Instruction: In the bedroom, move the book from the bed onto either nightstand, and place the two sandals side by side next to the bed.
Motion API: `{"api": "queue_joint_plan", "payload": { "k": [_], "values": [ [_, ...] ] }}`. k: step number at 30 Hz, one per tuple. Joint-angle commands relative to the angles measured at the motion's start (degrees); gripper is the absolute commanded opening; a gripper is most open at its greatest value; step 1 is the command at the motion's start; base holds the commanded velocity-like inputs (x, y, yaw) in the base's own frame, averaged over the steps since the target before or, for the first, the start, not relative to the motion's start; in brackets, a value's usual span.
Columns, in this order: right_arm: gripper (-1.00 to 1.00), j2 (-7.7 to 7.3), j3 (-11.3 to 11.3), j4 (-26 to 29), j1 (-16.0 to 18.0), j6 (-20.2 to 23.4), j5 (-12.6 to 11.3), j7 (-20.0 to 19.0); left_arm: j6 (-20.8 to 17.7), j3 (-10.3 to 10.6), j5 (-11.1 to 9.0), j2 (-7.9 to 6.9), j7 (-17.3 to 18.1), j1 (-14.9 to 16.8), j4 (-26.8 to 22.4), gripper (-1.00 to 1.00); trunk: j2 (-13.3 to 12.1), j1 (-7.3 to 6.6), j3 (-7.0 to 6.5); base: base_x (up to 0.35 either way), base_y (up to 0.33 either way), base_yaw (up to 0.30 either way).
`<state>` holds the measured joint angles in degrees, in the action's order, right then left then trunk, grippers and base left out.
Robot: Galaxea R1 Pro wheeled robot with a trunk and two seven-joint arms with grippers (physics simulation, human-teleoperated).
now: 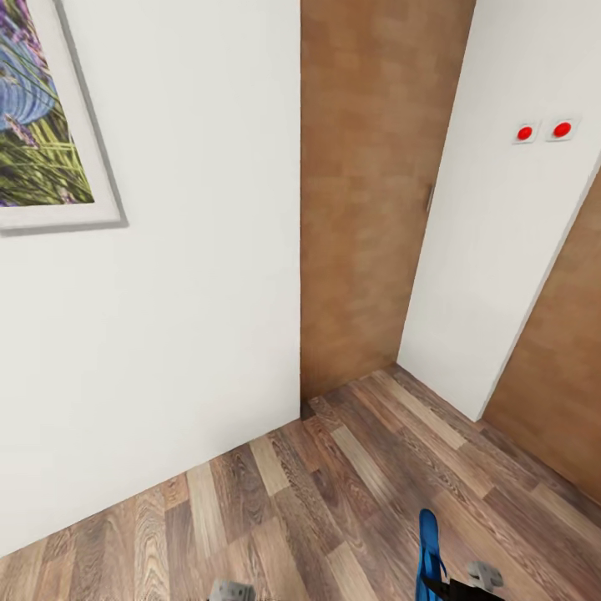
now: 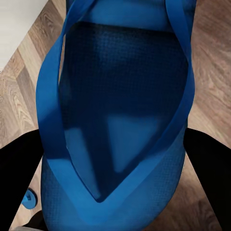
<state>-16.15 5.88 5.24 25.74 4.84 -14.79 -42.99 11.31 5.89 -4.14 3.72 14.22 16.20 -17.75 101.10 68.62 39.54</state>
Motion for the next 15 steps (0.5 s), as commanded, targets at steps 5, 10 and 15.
{"api": "queue_joint_plan", "payload": {
  "k": [5,10,15],
  "values": [
    [-1.0,-0.02,0.51,0.04,0.01,0.52,-0.15,-0.26,0.21,0.35,-0.43,-0.04,0.02,0.06,0.09,1.0,0.02,-0.01,0.16,0.0,0.0,0.28],
    [-1.0,-0.02,0.53,0.04,0.01,0.51,-0.15,-0.25,0.21,0.35,-0.43,-0.03,0.02,0.05,0.09,1.0,0.02,-0.01,0.28,0.0,0.0,0.28],
    [-1.0,-0.02,0.52,0.04,0.01,0.52,-0.15,-0.25,0.21,0.35,-0.43,-0.03,0.01,0.06,0.09,1.0,0.02,-0.01,0.39,0.0,0.0,0.28]
  ]
}}
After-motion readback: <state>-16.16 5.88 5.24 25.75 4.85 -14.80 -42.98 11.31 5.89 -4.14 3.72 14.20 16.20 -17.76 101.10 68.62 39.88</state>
